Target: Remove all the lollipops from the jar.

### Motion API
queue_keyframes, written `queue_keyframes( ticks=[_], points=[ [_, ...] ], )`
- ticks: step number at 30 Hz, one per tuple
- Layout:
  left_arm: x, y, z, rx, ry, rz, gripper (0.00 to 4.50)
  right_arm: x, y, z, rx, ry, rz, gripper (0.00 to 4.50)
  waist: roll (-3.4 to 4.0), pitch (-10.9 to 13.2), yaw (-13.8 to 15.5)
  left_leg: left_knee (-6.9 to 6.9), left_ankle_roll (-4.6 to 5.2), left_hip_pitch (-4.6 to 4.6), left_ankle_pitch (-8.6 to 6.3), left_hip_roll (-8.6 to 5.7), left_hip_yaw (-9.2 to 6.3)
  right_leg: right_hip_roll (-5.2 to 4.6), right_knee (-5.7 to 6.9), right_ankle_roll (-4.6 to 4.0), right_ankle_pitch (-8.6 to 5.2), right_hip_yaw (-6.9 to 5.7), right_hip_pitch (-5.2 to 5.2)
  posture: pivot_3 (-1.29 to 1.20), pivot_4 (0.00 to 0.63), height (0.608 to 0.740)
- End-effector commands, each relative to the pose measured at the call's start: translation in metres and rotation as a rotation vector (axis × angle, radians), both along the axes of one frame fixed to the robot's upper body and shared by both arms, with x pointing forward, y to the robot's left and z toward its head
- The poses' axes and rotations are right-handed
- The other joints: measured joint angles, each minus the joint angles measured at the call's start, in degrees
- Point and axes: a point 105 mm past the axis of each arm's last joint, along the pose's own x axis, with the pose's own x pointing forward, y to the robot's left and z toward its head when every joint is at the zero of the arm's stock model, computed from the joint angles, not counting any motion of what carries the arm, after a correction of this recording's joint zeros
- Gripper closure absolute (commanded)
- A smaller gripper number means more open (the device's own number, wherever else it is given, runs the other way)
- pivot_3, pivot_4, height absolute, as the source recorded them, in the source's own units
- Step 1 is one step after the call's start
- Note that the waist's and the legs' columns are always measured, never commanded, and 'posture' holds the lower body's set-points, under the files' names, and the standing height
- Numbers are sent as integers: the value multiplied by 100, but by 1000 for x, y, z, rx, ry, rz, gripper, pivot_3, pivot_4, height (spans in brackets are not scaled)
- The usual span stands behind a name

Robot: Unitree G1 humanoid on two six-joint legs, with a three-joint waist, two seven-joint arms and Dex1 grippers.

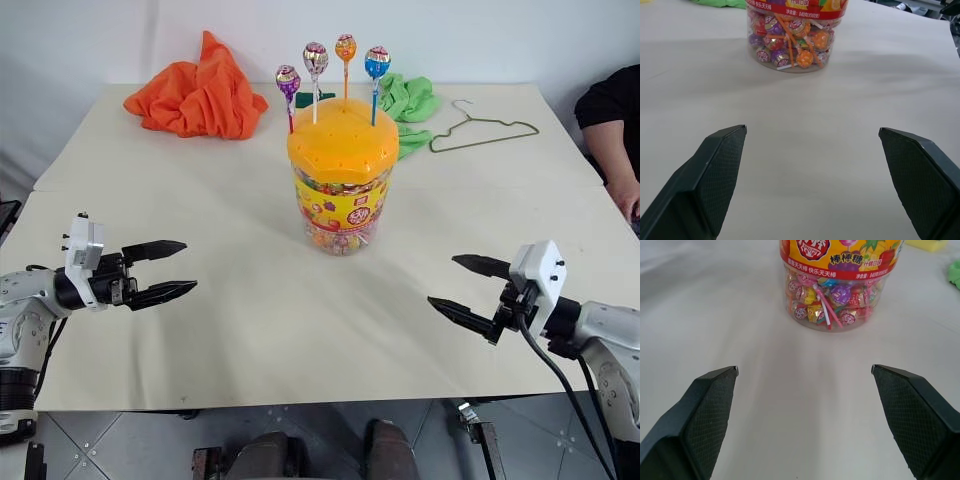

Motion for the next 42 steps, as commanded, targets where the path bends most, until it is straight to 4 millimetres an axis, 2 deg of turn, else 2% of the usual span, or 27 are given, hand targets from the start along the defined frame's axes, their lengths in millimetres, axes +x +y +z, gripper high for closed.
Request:
queue_keyframes(
  ticks=[1,6,12,16,20,26,30,34,42],
  points=[
    [-3,2,12,-24,-38,3,0,-1,-3,12,-10,-41,0,18,0,0,3,1,0,0,0,0,0,0,0,0,0,0,0,0,150,740],
    [8,5,22,-58,-46,99,0,-1,-3,15,-9,-48,0,18,0,0,3,2,0,0,0,0,-1,0,3,0,0,0,0,0,150,740],
    [12,-1,37,-47,-42,91,0,-2,-1,24,-7,-65,13,18,-1,0,9,7,0,0,0,0,-2,-1,7,0,0,0,0,0,150,740],
    [22,-26,74,-16,-178,-14,0,-11,7,47,50,-102,75,18,-5,3,40,16,0,-2,0,0,-3,0,12,0,0,0,1,0,150,740],
    [28,-46,100,-45,-270,-113,0,-10,9,65,121,-127,70,18,-7,2,38,46,4,-15,-2,0,-9,1,20,0,0,-5,2,0,150,740],
    [55,-83,143,-160,-375,-199,0,-5,13,88,163,-220,36,18,-9,3,92,74,6,-36,-3,0,-18,1,26,1,1,-13,-2,0,150,740],
    [71,-106,147,-159,-353,-250,0,-6,14,100,196,-267,13,18,-9,3,126,87,8,-63,-4,-1,-25,1,26,5,3,-24,-15,0,150,740],
    [79,-122,151,-164,-351,-300,0,-9,15,105,201,-293,-4,18,-12,5,128,86,8,-69,-4,-1,-26,1,25,5,3,-31,-17,0,150,740],
    [91,-145,163,-198,-367,-317,0,-16,9,100,188,-294,-57,18,-20,10,151,91,11,-81,-5,-2,-38,-2,24,5,3,-42,-18,0,150,740]
  ],
)
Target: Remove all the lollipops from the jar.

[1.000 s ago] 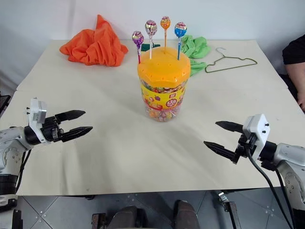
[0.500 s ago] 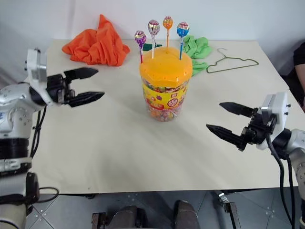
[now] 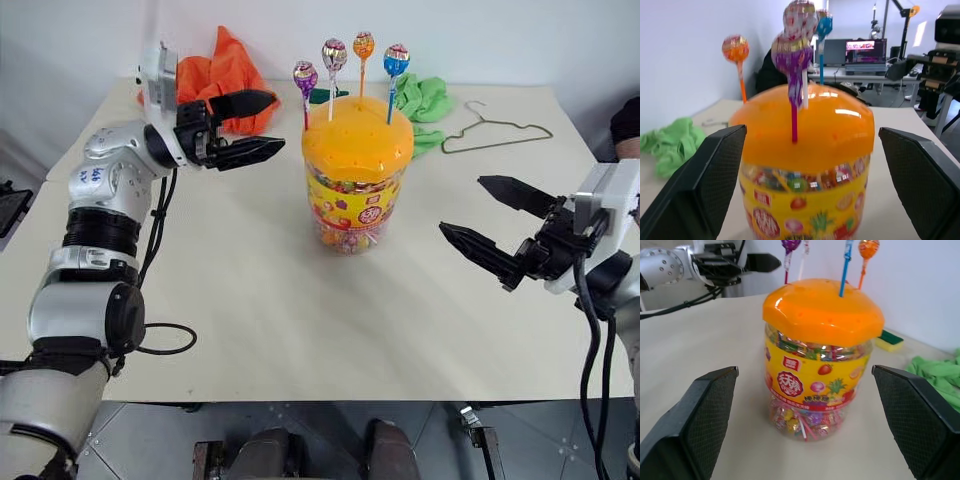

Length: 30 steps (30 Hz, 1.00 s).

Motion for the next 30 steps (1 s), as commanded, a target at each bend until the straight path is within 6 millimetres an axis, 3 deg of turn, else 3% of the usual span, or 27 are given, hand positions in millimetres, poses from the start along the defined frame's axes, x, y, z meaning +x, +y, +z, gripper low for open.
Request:
queue_keyframes(
  ticks=[1,5,20,30],
  points=[
    [4,-8,16,-13,-45,16,0,-10,-2,10,2,-63,-23,18,-1,1,-3,1,0,0,0,0,0,0,0,0,0,0,0,0,150,740],
    [7,-19,17,-3,-41,11,0,-12,-3,8,7,-67,-42,18,-1,1,-13,0,1,-1,0,-2,-3,-1,0,0,0,-2,0,0,150,740],
    [8,-28,31,-14,-77,22,4484,-9,-4,8,5,-82,-62,0,-3,2,-10,2,2,-4,0,-2,-8,-1,0,0,0,-5,0,0,150,740],
    [12,-3,69,-61,-119,189,4484,-4,-4,12,-9,-88,-40,0,-3,2,-29,1,2,-3,0,-2,-10,-1,1,0,0,-6,0,0,150,740]
  ],
)
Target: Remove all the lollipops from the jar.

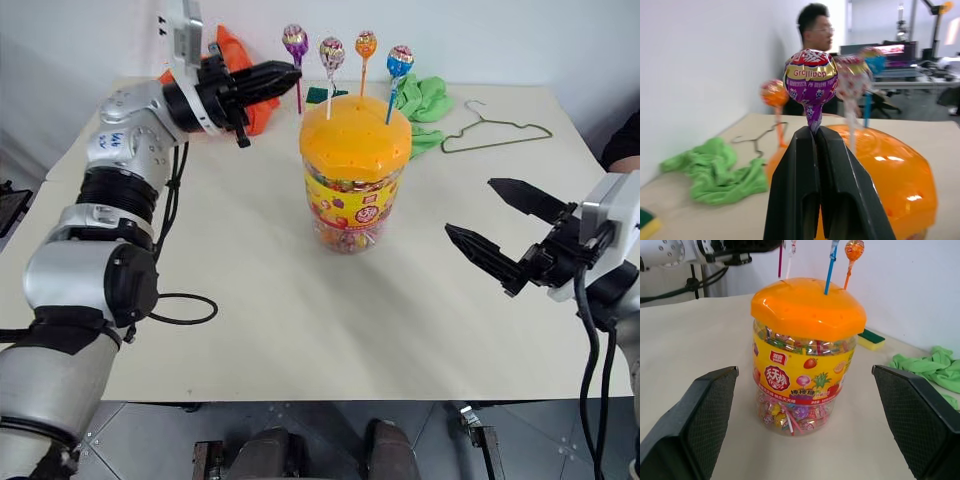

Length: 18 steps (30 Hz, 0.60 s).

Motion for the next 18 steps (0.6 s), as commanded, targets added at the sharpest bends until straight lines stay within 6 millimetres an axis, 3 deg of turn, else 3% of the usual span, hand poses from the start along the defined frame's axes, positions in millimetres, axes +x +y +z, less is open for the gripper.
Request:
queue_keyframes(
  ticks=[1,7,9,12,18],
  points=[
    [-3,15,33,-8,-60,105,4484,-1,1,10,-29,-41,12,0,0,0,0,0,0,0,0,0,0,0,0,0,0,0,0,0,150,740],
    [14,68,30,52,78,424,4484,2,6,12,-36,-38,66,0,0,0,-27,-1,0,1,0,0,-6,0,4,0,0,-3,0,0,150,740],
    [21,103,13,79,193,591,4484,0,9,9,-43,-8,112,0,0,0,-34,-1,0,0,0,0,-7,0,4,0,0,-4,0,0,150,740],
    [21,137,-22,161,336,745,4484,-6,13,5,-65,18,182,0,1,-1,-113,-6,0,7,0,0,-8,0,8,0,0,-4,1,0,150,740],
    [-2,199,-115,370,707,1052,4484,-2,14,-2,-83,52,202,0,-9,5,-135,1,0,6,0,0,-10,-1,14,0,0,-7,1,0,150,740]
  ],
)
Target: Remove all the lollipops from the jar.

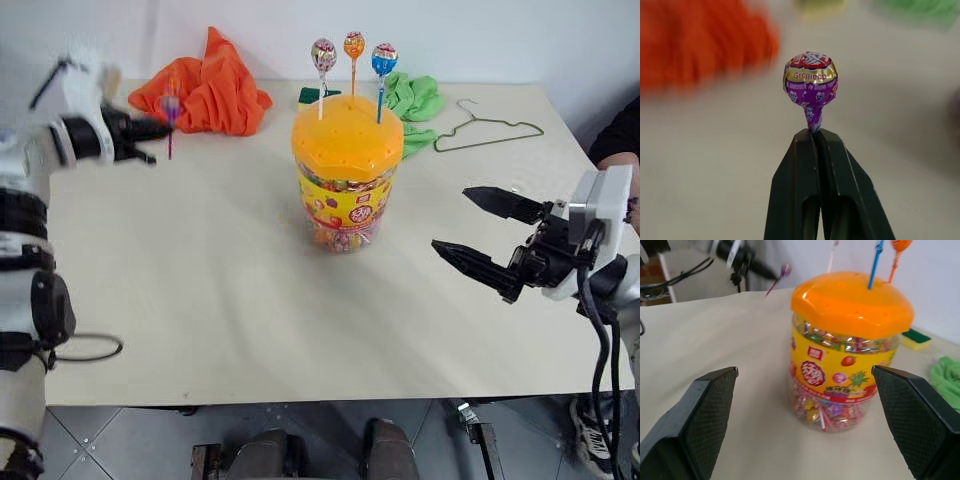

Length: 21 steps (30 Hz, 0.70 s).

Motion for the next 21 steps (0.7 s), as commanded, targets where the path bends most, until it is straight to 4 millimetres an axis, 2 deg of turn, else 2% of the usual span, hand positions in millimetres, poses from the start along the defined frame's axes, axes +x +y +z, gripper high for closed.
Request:
queue_keyframes(
  ticks=[1,5,8,11,14,17,19,21],
  points=[
    [-21,33,-21,84,141,199,4484,3,1,3,-7,-18,7,0,-11,7,-4,0,0,-1,0,0,0,0,0,0,0,-1,-1,0,150,740],
    [-45,54,-53,133,305,314,4484,7,5,1,-8,-10,25,0,-13,8,10,0,0,-1,0,1,-1,0,0,0,0,-1,-1,0,150,740],
    [-58,57,-63,137,389,345,4484,10,7,1,-12,-8,32,0,-14,7,30,2,0,-1,0,0,-1,-2,1,0,0,-1,1,0,150,740],
    [-65,57,-62,118,433,357,3835,13,7,3,-16,-10,37,0,-14,7,35,3,0,-1,0,0,0,-3,2,0,0,-1,2,0,150,740],
    [-70,57,-58,144,439,350,2974,14,7,3,-18,-10,39,0,-14,7,17,2,0,-1,0,0,0,-2,2,-1,-1,-1,0,0,150,740],
    [-74,46,-28,145,393,289,2028,13,7,4,-24,-12,40,0,-15,8,13,1,0,-2,0,0,1,-2,2,-1,-1,-1,-1,0,150,740],
    [-77,43,-21,158,383,270,1376,13,7,4,-26,-13,40,0,-15,8,16,2,-1,-2,0,0,1,-2,2,-1,-1,-1,-1,0,150,740],
    [-78,31,5,155,310,187,715,12,5,4,-30,-14,34,0,-16,8,23,2,-1,0,0,0,2,-3,2,-1,-1,1,-1,0,150,740]
  ],
)
